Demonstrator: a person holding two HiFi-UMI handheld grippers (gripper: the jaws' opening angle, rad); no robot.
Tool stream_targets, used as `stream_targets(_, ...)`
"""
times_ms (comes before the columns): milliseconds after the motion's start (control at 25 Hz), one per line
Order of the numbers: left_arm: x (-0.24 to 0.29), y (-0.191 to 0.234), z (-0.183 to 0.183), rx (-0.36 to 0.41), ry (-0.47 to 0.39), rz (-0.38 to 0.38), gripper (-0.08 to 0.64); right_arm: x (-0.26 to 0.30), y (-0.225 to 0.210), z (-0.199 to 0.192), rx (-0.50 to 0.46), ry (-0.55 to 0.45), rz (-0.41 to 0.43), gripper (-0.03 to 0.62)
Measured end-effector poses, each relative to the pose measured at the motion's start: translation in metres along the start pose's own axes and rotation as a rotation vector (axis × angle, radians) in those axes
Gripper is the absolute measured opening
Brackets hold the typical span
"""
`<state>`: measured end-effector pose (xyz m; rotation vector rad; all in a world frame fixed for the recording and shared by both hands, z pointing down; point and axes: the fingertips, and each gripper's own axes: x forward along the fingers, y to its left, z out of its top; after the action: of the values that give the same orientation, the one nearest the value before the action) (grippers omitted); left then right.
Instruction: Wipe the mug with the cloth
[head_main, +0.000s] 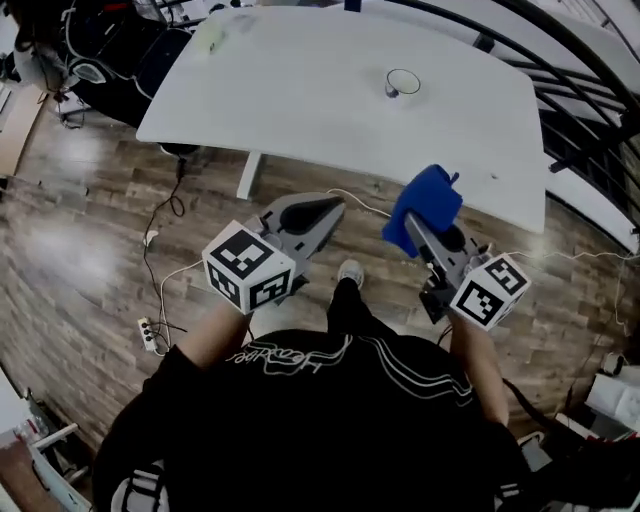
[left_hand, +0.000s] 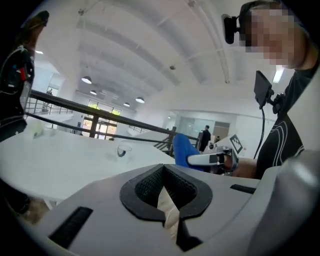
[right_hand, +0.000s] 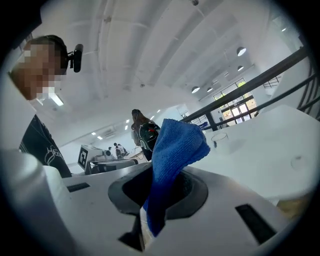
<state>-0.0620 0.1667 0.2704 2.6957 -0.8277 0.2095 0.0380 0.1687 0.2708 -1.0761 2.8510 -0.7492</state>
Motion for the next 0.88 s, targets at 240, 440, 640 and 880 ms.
stream_targets(240,0.106,0.078,0.066,0.01,-0.027,-0.006,0.008,0.046,-0.114,0.083,-0.026,-0.038,0.018,0.051)
stream_targets(440,0.142,0.118,0.087,0.042,0.005,0.03,0.008,0.063,-0.166,0.114,-0.006,-0.049,0.037,0.051)
stream_targets(640,0.167,0.156,0.088,0.055,0.036,0.049,0.008,0.081,-0.201,0.123,0.063,-0.054,0.05,0.051)
stream_targets(880,0.211,0.231,0.047,-0.066,0.135,0.036,0.008,0.116,-0.247,0.126,0.106,-0.028,0.018,0.051)
